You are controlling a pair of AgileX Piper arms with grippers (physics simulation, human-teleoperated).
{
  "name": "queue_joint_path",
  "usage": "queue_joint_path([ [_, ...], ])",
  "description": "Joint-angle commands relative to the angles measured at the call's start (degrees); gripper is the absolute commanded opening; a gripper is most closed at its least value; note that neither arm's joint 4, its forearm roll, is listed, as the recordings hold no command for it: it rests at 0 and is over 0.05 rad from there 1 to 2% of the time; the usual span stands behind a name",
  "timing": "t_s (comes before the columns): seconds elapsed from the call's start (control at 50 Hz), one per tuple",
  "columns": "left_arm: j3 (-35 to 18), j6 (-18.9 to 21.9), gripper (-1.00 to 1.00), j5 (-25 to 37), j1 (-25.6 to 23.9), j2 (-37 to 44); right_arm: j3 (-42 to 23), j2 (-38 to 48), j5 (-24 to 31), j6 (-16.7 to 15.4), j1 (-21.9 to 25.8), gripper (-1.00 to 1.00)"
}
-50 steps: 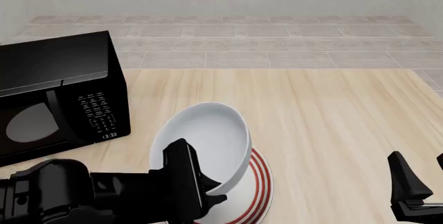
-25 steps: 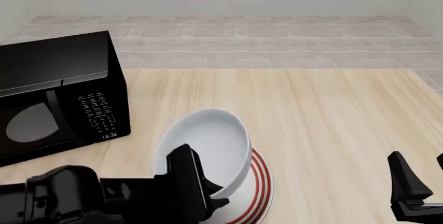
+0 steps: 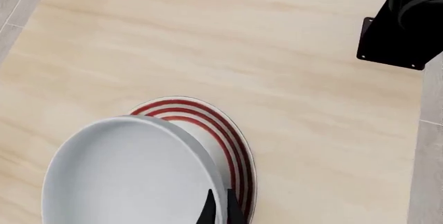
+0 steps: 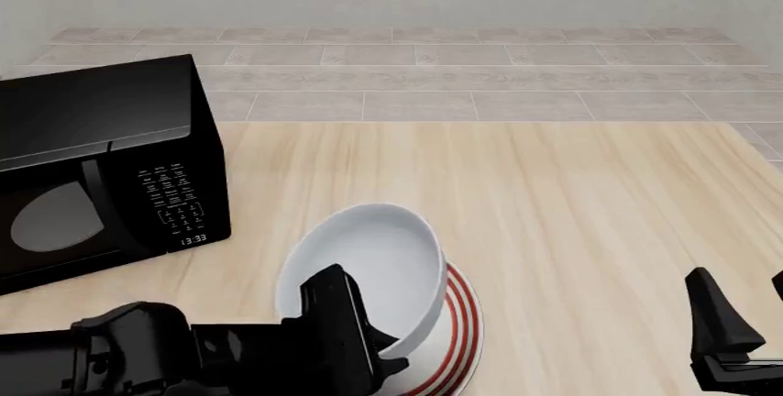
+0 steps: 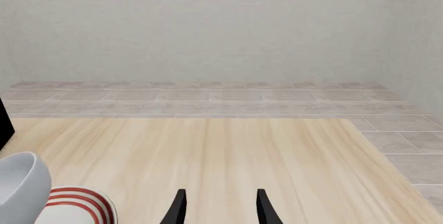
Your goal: Pick up the white bowl and put it on the plate.
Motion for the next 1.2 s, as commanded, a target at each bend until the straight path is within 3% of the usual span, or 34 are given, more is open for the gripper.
queue_joint_path([
  [0.02, 0.5, -0.4, -1.00, -1.4, -0.1, 1.0, 0.1, -0.1, 0.1, 0.0, 0.0, 1.00],
  [1.2, 1.7, -1.8, -1.00, -5.5, -1.4, 7.0, 0.1, -0.1, 0.1, 0.0, 0.0, 1.00],
])
